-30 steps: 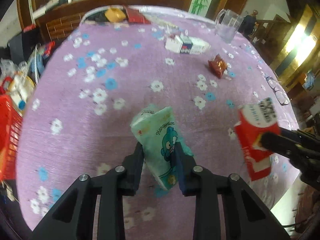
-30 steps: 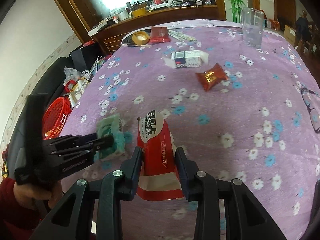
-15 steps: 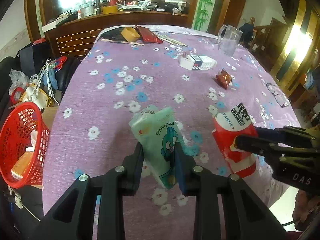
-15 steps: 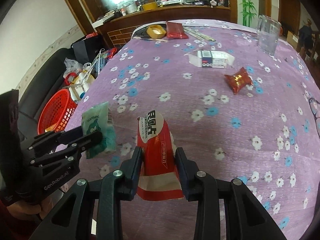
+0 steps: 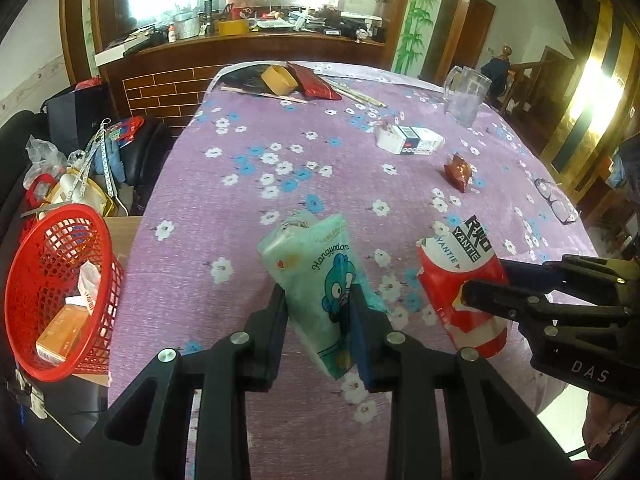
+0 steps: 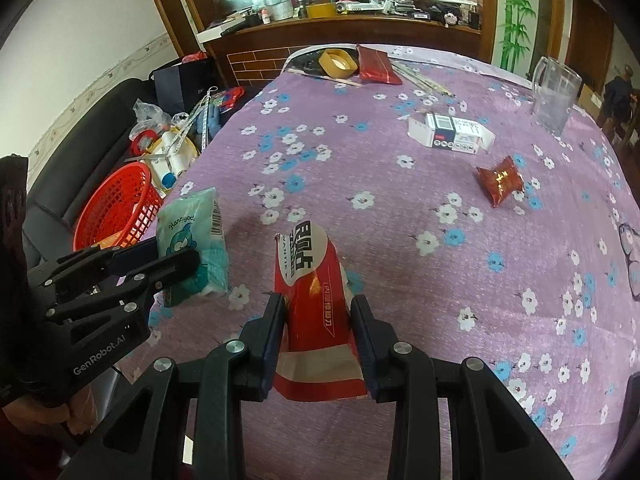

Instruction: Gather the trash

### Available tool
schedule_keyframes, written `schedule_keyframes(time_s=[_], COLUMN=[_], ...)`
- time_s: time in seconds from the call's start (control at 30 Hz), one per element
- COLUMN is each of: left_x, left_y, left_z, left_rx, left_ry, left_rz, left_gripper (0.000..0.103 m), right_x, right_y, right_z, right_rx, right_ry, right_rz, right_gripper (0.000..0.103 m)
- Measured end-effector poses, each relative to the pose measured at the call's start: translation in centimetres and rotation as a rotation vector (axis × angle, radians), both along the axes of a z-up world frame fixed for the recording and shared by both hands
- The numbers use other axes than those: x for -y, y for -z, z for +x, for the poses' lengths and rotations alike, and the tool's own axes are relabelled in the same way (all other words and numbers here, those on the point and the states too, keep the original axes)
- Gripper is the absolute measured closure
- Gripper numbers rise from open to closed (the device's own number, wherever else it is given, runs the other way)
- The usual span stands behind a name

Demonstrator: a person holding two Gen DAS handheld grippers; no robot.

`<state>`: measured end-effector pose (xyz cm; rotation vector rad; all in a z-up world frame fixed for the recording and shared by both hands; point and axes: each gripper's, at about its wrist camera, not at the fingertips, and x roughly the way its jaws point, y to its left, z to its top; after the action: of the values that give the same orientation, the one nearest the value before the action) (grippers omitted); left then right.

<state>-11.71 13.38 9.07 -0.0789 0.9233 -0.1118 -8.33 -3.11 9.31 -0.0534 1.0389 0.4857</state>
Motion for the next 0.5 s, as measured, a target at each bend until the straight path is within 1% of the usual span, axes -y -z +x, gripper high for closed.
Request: schedule_keyframes(time_s=[0.5], left_x=[-3.1], left_y=[-0.9], left_z=[-1.0], left_rx=[0.023], left_ry=[-0.035], left_rz=[-0.001], left_gripper=[0.075], right_x=[-3.4], right_y=[-0.6], right_z=[-0.4], right_rx=[0.021], right_ry=[-0.035], right_rz=[0.002], right_gripper=[0.066])
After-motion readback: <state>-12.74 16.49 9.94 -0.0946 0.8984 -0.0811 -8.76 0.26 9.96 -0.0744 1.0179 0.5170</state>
